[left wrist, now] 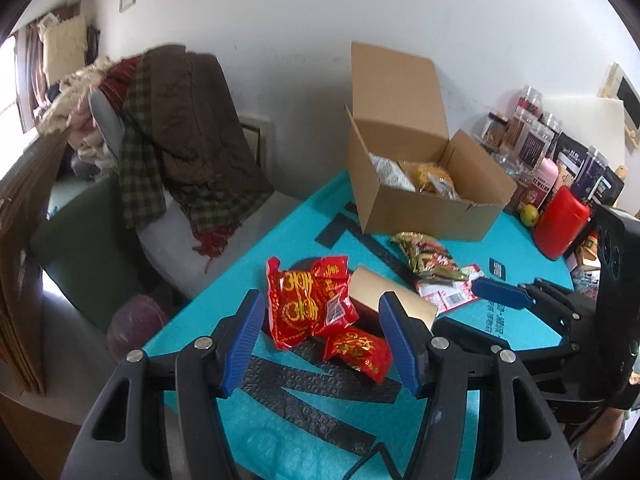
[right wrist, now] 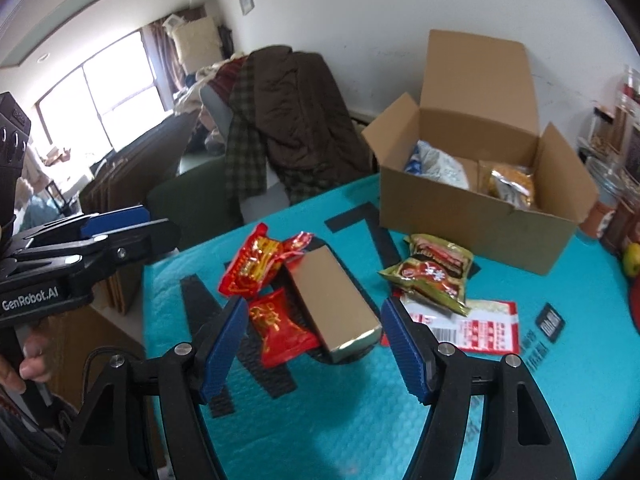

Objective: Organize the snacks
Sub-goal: 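Grasp the red candy bag with the left tool while the right tool grasps the gold box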

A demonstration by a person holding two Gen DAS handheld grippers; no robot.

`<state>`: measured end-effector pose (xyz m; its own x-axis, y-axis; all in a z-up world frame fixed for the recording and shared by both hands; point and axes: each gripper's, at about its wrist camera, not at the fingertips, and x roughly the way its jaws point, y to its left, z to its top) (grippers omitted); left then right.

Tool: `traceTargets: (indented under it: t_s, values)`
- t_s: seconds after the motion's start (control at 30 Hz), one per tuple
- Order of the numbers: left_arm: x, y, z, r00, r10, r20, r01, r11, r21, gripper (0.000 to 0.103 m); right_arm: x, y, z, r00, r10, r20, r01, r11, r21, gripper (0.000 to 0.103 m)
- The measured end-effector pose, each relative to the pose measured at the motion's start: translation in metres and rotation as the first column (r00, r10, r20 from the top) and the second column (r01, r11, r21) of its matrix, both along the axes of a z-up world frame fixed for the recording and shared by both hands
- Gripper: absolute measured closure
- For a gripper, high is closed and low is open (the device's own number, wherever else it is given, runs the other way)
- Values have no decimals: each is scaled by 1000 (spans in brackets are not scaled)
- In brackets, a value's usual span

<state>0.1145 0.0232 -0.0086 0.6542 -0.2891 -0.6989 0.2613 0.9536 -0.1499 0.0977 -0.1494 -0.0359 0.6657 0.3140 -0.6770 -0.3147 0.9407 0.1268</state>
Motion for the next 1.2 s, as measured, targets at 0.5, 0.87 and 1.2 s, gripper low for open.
traceTargets:
  t_s: [0.5,0.87,1.2]
  values:
    - [43,-18,-54,986,-3,-166,-1,1000,-29,44,49,5,-47,994,74,-85,-80,994,-69,33]
    - [60,-21,-71,977,35,-210,-34,999,12,44,64,-2,-67,986,76,-146,-81,996,-27,32]
    - [62,-23,-66,986,51,-156,-44,998,50,26,66,1,-69,987,81,-141,-86,996,-30,32]
